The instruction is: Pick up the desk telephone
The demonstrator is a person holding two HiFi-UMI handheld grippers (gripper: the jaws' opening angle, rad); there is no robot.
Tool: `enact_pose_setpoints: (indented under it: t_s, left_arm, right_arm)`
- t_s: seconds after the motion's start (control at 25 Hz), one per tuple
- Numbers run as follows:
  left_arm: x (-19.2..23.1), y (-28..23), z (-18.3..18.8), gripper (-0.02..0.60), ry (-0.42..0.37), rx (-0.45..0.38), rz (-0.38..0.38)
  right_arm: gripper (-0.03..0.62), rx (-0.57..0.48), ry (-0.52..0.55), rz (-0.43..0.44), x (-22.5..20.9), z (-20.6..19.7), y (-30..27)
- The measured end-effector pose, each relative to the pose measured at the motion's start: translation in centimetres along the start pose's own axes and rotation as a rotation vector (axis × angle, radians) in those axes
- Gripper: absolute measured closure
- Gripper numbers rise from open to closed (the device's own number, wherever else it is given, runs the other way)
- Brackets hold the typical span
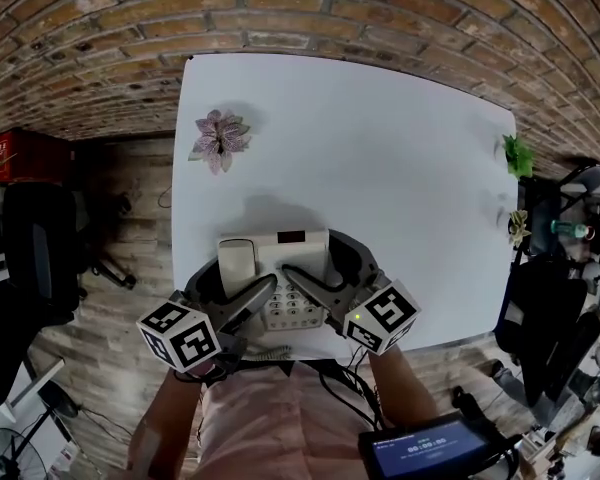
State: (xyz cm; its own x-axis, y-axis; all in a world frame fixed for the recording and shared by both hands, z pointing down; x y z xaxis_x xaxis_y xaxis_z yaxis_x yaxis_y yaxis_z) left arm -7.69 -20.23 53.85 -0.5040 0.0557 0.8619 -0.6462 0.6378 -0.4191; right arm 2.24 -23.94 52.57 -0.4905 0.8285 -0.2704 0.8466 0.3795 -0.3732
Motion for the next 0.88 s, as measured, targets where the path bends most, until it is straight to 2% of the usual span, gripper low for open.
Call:
enact_pose_setpoints:
  t_s: [0.24,0.52,0.6,0.68,0.88]
  left_arm:
    - [-0.4,-0.2,-0.5,0.143,-0.001,0.014,-0.095]
    - [-0.5,-0.3,-0.5,0.143,-0.015,0.007,-0.114]
    - [-0.6,-0.1,-0.5,0.143,-0.029,-0.008,-0.116]
    - [-0.7,0.2,-0.5,0.143,-0.046,-0.019,-0.121]
    - [-1.2,0.7,-0.7,0.143,-0.077,-0.042,-0.140]
  right_arm:
    - [0.260,-0.054,0.035,0.011,0.3,0.2,0.7]
    - [0.251,-0.050,0.041,0.022,0.4,-0.1,0.9]
    - [0.244,-0.023,0.028,0.017,0.5,0.0,0.8]
    - [0.225,0.031,-0.036,0.024,0.6,-0.6,0.9]
    - [0.223,0.165,-0.170,0.099,1.6,-2.1,1.1]
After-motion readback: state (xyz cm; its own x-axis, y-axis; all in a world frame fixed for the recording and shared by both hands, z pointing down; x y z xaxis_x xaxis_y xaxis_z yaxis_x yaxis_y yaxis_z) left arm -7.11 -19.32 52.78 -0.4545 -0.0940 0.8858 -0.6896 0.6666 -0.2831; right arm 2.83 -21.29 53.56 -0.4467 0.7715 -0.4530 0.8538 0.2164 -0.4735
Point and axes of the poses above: the fingertips, and each gripper's own axes: y backward along the fingers, x to its left, z out of its top, the point moved 2 cm from there along y, backward along the fingers, and after that the axes turned 13 degrees about y, right-handed, at the moved point
